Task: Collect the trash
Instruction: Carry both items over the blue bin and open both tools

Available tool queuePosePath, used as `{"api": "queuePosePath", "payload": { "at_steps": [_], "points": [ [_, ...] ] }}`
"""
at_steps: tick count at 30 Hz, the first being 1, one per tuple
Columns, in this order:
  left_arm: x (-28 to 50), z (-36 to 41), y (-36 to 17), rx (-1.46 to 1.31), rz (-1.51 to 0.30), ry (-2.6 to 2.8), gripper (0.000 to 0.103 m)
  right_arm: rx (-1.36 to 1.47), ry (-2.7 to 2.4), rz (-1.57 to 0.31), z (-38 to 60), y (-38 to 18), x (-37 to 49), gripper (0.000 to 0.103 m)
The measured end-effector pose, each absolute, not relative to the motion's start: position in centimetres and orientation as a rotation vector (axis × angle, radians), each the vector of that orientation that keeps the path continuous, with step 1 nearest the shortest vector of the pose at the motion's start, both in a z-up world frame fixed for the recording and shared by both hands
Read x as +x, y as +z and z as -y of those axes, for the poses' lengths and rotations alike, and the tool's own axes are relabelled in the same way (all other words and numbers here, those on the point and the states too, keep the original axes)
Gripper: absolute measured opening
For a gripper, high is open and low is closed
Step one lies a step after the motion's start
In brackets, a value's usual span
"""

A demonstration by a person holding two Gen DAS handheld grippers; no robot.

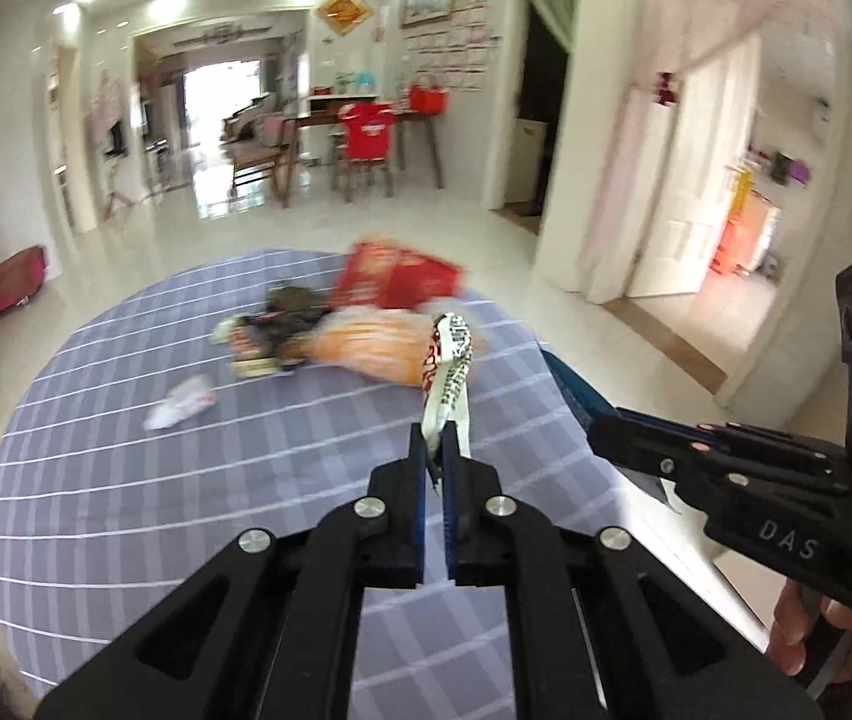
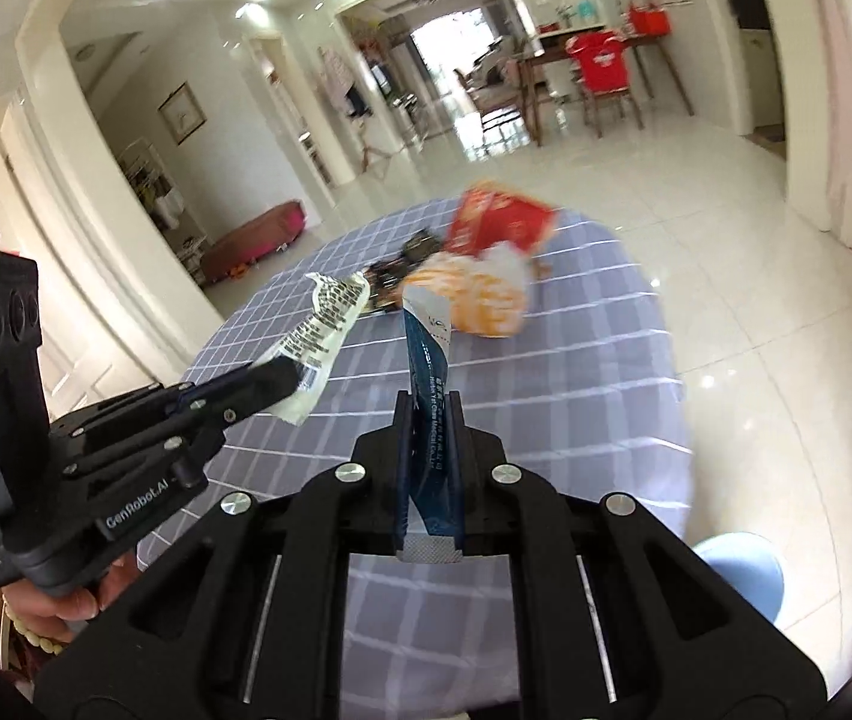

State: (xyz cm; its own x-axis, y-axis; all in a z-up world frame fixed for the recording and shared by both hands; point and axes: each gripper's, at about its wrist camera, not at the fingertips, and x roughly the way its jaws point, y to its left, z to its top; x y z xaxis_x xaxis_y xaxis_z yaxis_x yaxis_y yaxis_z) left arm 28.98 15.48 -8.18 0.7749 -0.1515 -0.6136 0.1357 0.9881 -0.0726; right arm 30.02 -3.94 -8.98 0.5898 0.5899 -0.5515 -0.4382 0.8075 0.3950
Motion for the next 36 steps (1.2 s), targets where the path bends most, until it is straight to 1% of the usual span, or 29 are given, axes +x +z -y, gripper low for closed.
{"api": "queuePosePath", "payload": {
  "at_steps": [5,9,16,20,22,23,24,25,26,32,36],
  "points": [
    [29.1,-8.0,-8.9,0.028,-0.692,-0.285,0.004,0.250,0.486,-0.694,10.0,-9.4,27.8,0.010],
    [30.0,-2.1,-10.5,0.089,-0.736,-0.369,0.004,0.267,0.366,-0.695,15.4,-11.1,26.1,0.010],
    [31.6,6.9,-15.8,0.168,-0.860,-0.486,0.004,0.332,0.209,-0.709,22.4,-14.3,23.9,0.010],
    [32.4,10.4,-17.7,0.179,-0.903,-0.523,0.005,0.370,0.131,-0.710,25.4,-16.0,23.3,0.010],
    [32.9,11.8,-18.5,0.184,-0.917,-0.529,0.010,0.393,0.111,-0.712,26.8,-16.8,23.3,0.010],
    [33.1,12.2,-18.9,0.186,-0.930,-0.531,0.018,0.399,0.102,-0.715,27.3,-17.1,23.1,0.010],
    [33.3,12.7,-19.2,0.187,-0.942,-0.516,0.049,0.409,0.094,-0.721,27.7,-17.5,23.1,0.010],
    [33.4,12.9,-19.3,0.188,-0.935,-0.495,0.070,0.416,0.088,-0.722,28.3,-17.8,23.1,0.010],
    [33.4,12.9,-19.4,0.187,-0.914,-0.469,0.071,0.421,0.084,-0.725,29.0,-18.2,22.7,0.010],
    [32.9,13.2,-19.8,0.224,-0.916,-0.437,0.071,0.443,0.087,-0.743,30.3,-19.5,22.4,0.010],
    [32.9,12.5,-19.3,0.225,-0.913,-0.427,0.071,0.439,0.101,-0.750,29.6,-19.5,22.4,0.010]
  ]
}}
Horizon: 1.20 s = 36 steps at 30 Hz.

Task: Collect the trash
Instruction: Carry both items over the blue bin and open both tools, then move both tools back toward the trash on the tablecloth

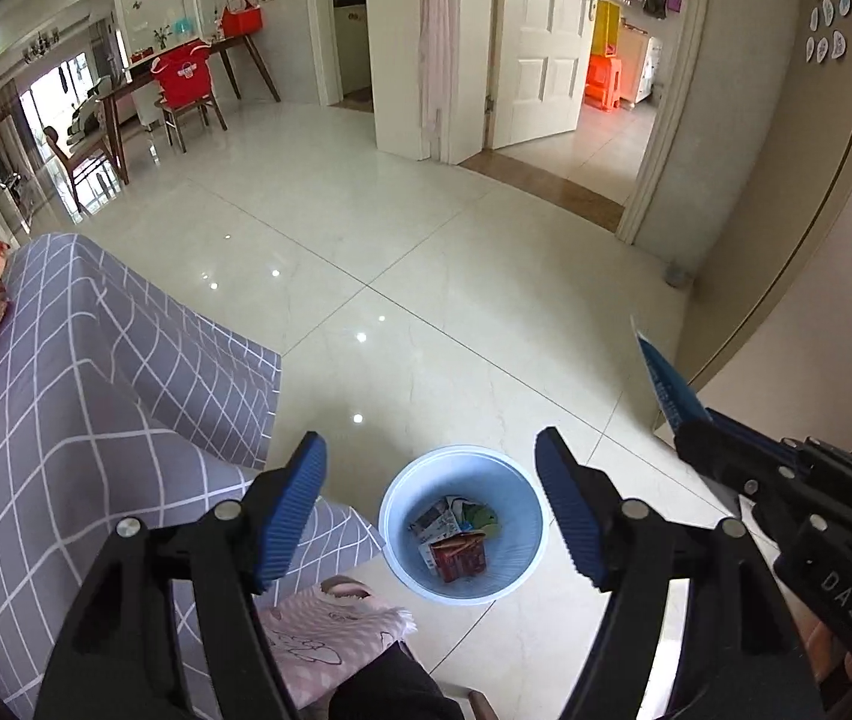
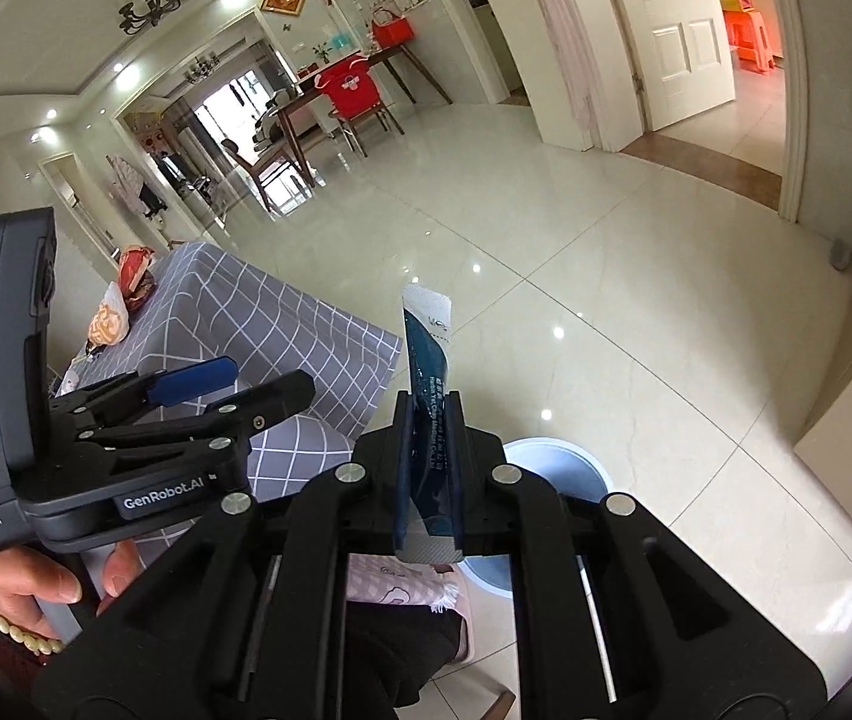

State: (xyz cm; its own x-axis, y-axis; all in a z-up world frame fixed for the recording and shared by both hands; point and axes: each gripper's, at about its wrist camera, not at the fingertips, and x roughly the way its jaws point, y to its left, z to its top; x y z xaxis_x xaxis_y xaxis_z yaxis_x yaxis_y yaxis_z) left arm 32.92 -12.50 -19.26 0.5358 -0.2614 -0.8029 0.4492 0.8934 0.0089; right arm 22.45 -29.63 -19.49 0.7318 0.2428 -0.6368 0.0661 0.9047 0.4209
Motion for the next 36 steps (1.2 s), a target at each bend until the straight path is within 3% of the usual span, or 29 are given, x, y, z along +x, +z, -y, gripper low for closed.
{"api": "queuePosePath", "payload": {
  "at_steps": [17,19,21,36],
  "points": [
    [33.6,9.0,-17.2,0.186,-0.866,-0.375,0.073,0.395,0.120,-0.735,29.1,-19.2,23.5,0.013],
    [33.6,8.5,-16.9,0.183,-0.855,-0.367,0.074,0.363,0.102,-0.734,28.8,-19.3,23.9,0.027],
    [33.6,8.2,-16.7,0.183,-0.850,-0.361,0.074,0.371,0.084,-0.731,28.9,-19.6,24.1,0.053],
    [33.3,-0.2,-14.0,0.130,-0.777,-0.282,0.074,0.327,0.174,-0.721,23.8,-17.0,25.1,0.053]
  ]
}}
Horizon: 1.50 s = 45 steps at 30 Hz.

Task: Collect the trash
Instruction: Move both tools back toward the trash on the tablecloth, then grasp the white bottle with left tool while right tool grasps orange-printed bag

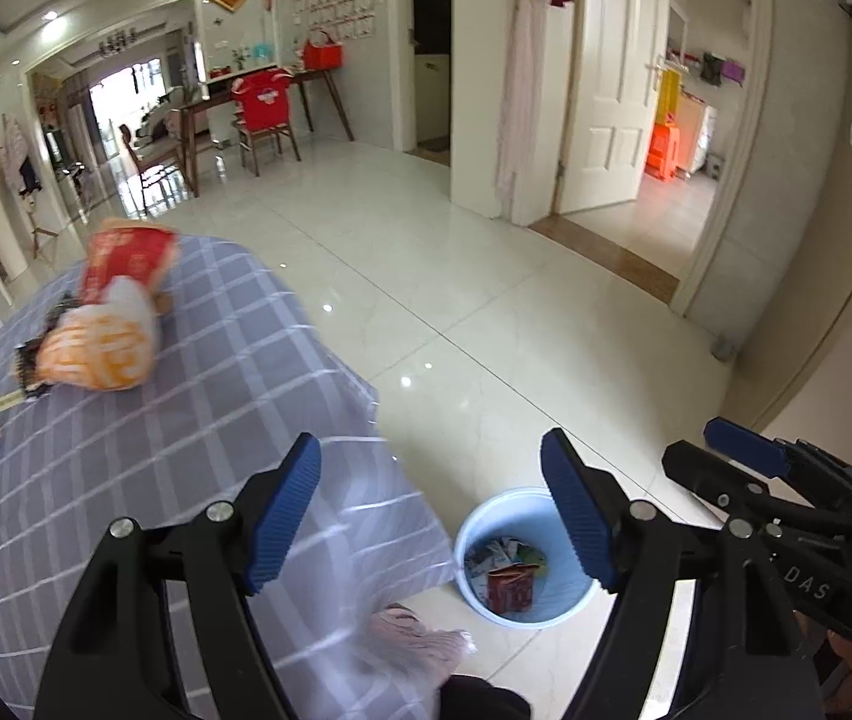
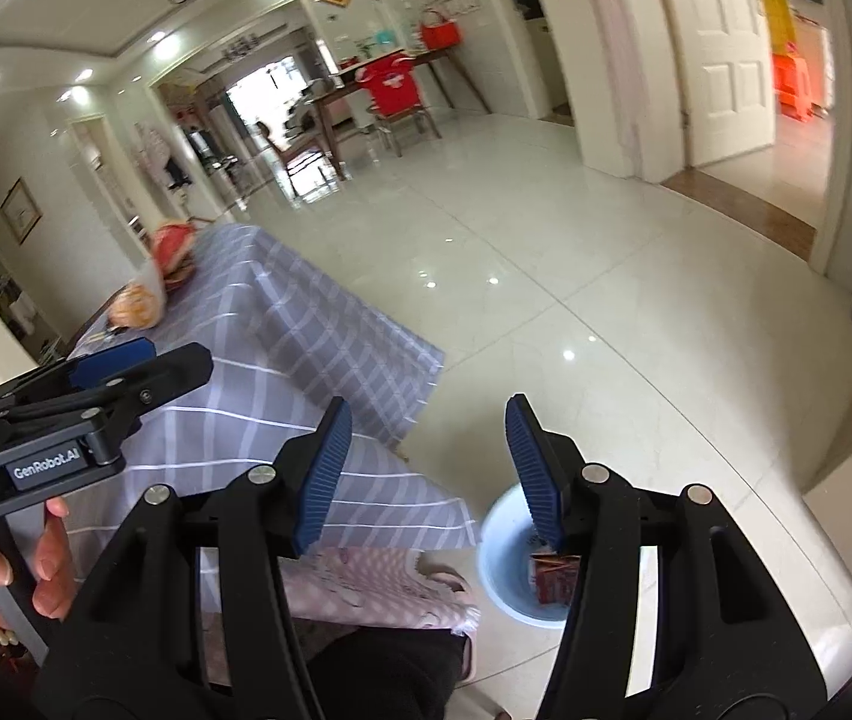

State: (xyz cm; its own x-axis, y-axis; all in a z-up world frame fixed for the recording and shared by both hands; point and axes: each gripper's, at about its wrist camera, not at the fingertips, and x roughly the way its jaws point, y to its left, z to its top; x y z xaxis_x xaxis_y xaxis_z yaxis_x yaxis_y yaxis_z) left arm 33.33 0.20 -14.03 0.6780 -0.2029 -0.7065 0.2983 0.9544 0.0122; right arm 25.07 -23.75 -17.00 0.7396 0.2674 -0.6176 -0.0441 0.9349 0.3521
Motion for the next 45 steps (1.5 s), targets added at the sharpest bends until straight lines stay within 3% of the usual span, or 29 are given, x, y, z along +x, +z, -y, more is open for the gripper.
{"api": "queuePosePath", "payload": {
  "at_steps": [11,17,30,32,33,35,37,39,45],
  "points": [
    [34.2,-17.2,-12.1,0.039,-0.724,-0.020,0.077,0.232,0.390,-0.704,11.1,-13.4,30.0,0.053],
    [36.3,-25.7,-12.7,0.038,-0.757,0.107,0.079,0.216,0.450,-0.719,5.4,-13.1,33.2,0.064],
    [41.9,-31.6,-15.3,0.074,-0.833,0.142,0.078,0.245,0.450,-0.776,-1.2,-13.6,41.0,0.074],
    [42.5,-31.8,-15.6,0.068,-0.850,0.132,0.066,0.259,0.460,-0.789,-1.6,-13.8,42.0,0.074],
    [42.7,-32.1,-15.8,0.056,-0.865,0.119,0.050,0.264,0.461,-0.796,-1.8,-13.9,42.4,0.074],
    [42.9,-32.4,-15.8,0.038,-0.870,0.106,0.045,0.269,0.471,-0.806,-2.2,-14.1,43.1,0.074],
    [42.7,-32.3,-15.8,0.050,-0.859,0.111,0.039,0.271,0.489,-0.815,-2.6,-14.3,43.2,0.068],
    [42.4,-32.3,-15.9,0.043,-0.859,0.122,0.039,0.248,0.508,-0.825,-3.1,-14.3,43.0,0.036],
    [39.6,-32.1,-14.1,-0.009,-0.809,0.142,0.038,0.199,0.536,-0.793,-3.4,-13.3,40.9,0.027]
  ]
}}
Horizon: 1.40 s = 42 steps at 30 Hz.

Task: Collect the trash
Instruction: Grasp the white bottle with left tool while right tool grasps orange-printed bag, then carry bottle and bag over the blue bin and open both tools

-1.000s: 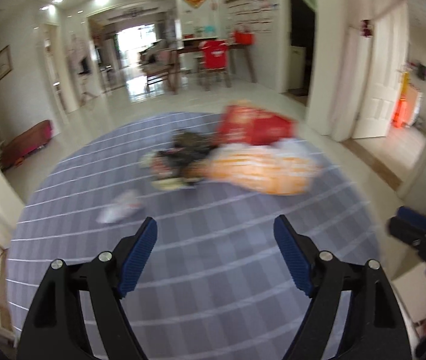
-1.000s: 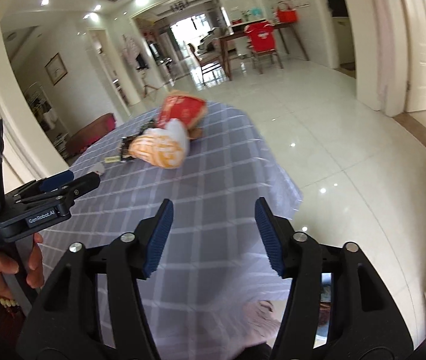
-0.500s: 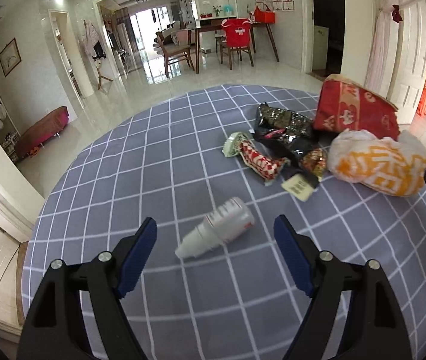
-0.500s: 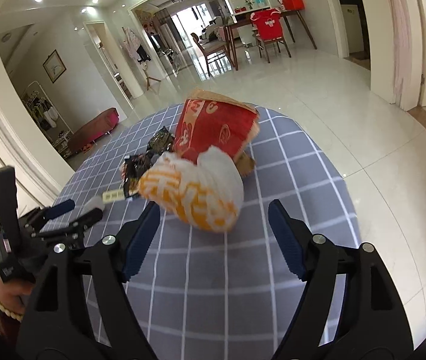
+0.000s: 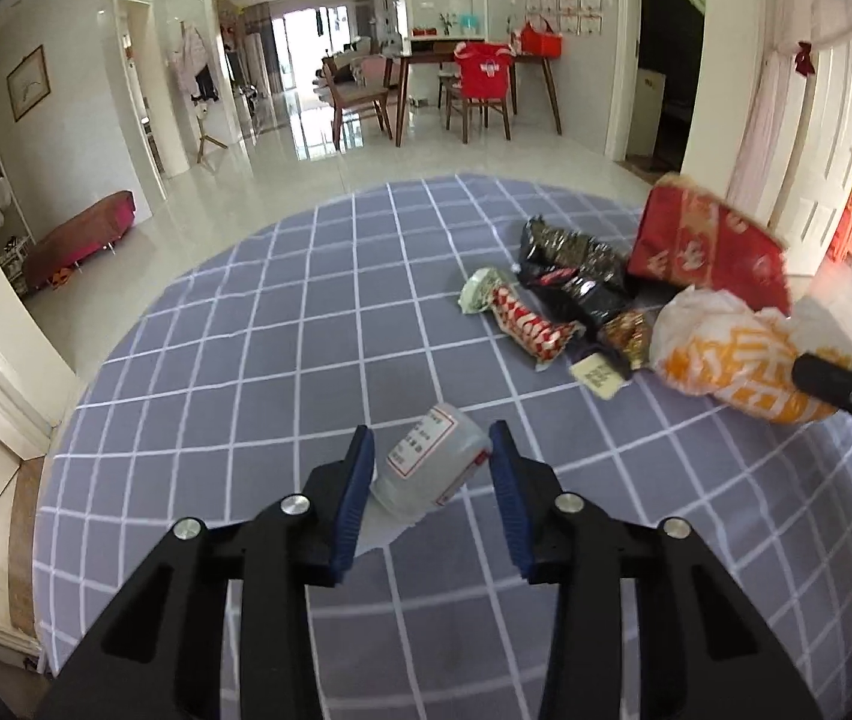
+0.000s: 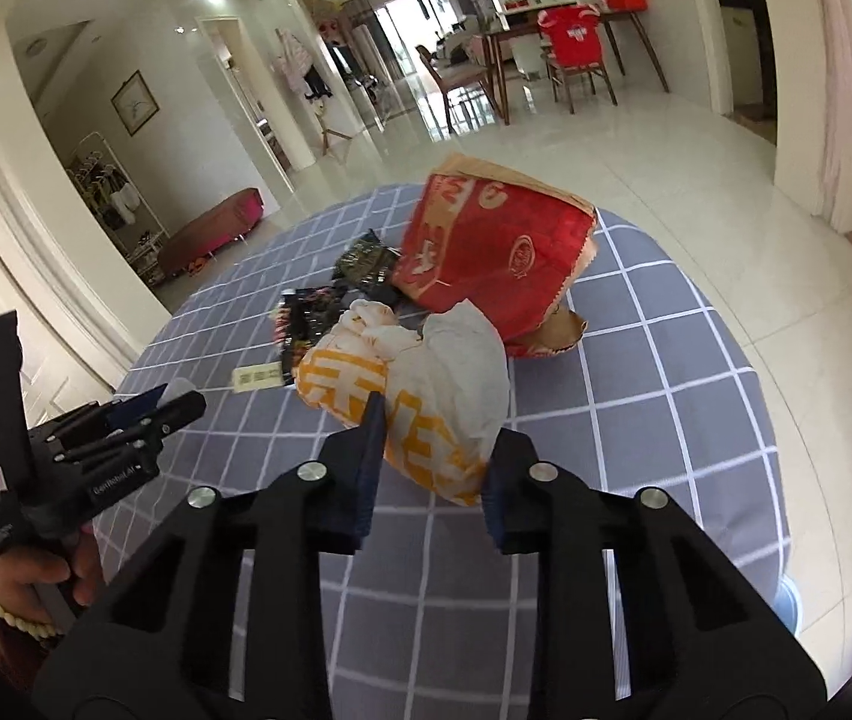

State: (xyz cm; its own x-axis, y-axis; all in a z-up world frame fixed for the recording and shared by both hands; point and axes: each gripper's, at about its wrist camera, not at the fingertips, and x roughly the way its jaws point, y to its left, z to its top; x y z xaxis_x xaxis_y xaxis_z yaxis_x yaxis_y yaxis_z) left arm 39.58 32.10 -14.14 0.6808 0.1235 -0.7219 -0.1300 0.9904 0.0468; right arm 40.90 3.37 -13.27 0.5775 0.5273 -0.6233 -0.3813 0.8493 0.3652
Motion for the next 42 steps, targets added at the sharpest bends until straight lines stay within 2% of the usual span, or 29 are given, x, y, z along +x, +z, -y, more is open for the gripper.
{"api": "queuePosePath", "payload": {
  "at_steps": [10,19,26,31,39,42],
  "points": [
    [33.5,-25.0,-7.3,0.019,-0.644,0.084,0.038,0.221,0.552,-0.632,1.2,-7.9,34.3,0.026],
    [30.7,-13.3,-5.4,0.112,-0.578,-0.061,0.038,0.271,0.444,-0.533,11.1,-6.9,27.8,0.026],
    [30.7,-2.2,-8.0,0.193,-0.619,-0.219,0.038,0.308,0.268,-0.541,20.5,-9.9,24.5,0.026],
    [31.6,5.1,-11.9,0.260,-0.696,-0.319,0.039,0.327,0.149,-0.584,26.0,-12.9,23.0,0.026],
    [33.6,13.2,-17.9,0.325,-0.824,-0.437,0.039,0.365,-0.028,-0.642,32.0,-18.1,21.3,0.026],
    [34.5,15.2,-19.8,0.346,-0.871,-0.460,0.042,0.377,-0.067,-0.658,33.4,-19.2,21.3,0.026]
  ]
}}
